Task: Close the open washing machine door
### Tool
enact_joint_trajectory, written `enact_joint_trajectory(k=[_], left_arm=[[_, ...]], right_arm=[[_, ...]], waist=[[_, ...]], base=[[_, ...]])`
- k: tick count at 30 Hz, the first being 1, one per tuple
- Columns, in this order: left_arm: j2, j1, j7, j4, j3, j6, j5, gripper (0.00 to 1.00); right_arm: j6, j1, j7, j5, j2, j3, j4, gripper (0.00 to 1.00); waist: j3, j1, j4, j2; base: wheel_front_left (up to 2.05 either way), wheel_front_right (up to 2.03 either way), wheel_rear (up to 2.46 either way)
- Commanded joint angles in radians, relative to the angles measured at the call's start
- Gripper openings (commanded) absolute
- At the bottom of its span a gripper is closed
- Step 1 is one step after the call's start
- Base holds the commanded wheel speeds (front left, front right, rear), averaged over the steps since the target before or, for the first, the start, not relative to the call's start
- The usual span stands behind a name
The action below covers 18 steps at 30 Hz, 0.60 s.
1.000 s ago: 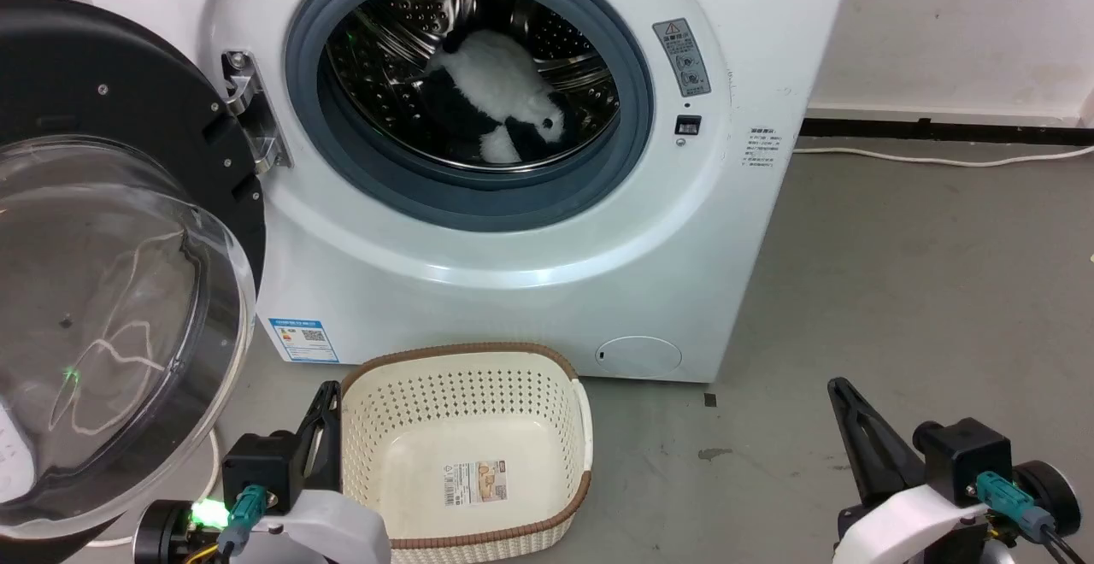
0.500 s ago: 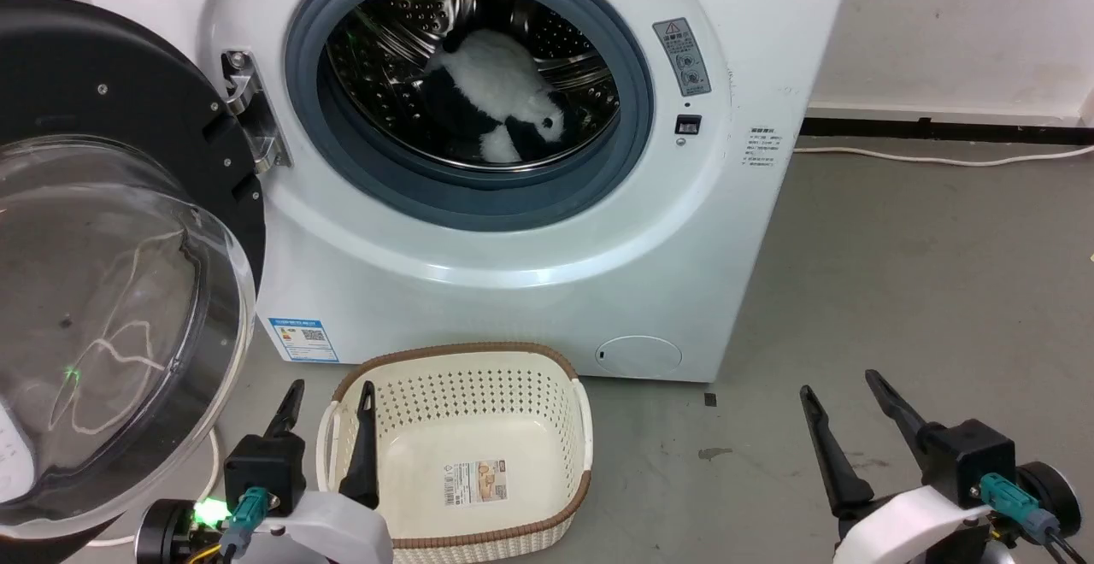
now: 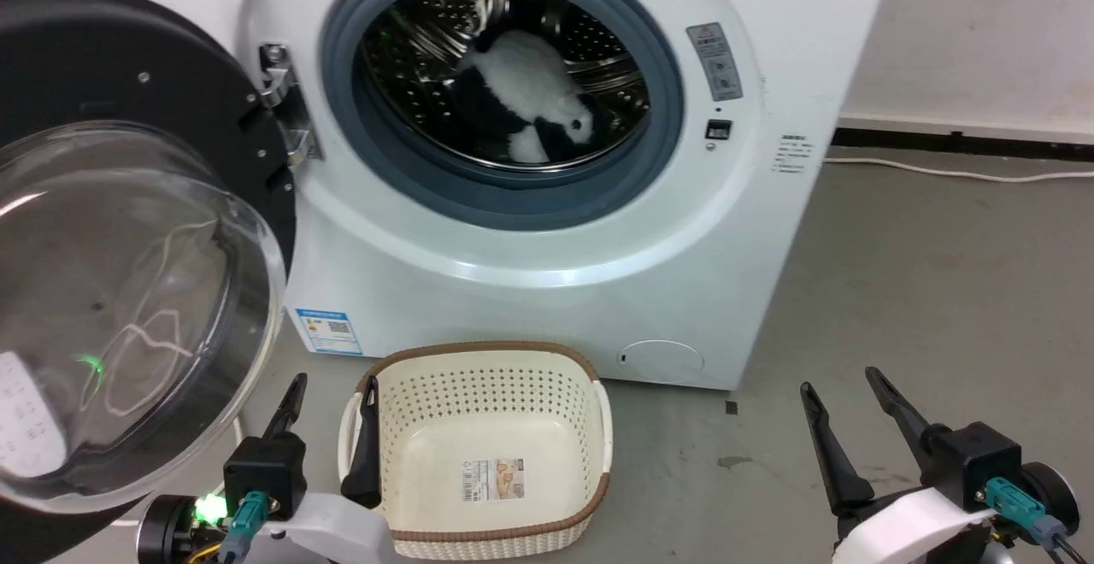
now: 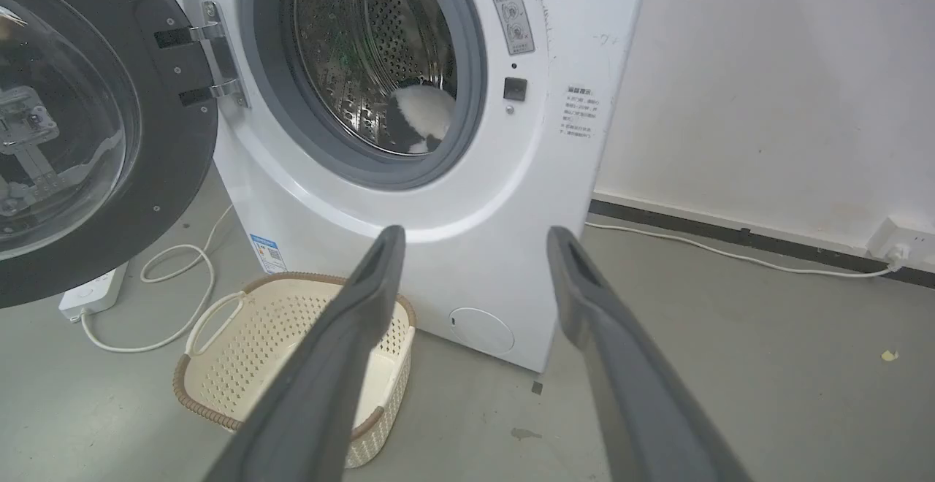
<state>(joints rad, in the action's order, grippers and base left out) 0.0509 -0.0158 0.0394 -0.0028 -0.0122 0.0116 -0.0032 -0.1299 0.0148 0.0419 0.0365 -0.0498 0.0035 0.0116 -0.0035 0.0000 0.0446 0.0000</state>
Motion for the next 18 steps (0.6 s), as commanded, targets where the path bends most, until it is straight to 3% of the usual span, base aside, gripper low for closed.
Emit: enact_joint_trajectory(k=[1, 18], left_arm=[[0.005, -0.002, 0.013, -0.006, 0.001, 0.002, -0.004, 1.00], [0.010, -0.023, 0.053, -0.036, 0.013, -0.001, -0.012, 1.00]], right_arm=[[0.000, 0.003, 0.011, 0.010, 0.000, 0.002, 0.000, 1.00], [0.000, -0.030, 0.051, 0.014, -0.002, 0.075, 0.038, 1.00]], waist=[[-0.002, 0.0000, 0.017, 0.0000], [0.004, 0.0000, 0.141, 0.0000]], base=[[0.00, 0.00, 0.00], [0.00, 0.00, 0.00]])
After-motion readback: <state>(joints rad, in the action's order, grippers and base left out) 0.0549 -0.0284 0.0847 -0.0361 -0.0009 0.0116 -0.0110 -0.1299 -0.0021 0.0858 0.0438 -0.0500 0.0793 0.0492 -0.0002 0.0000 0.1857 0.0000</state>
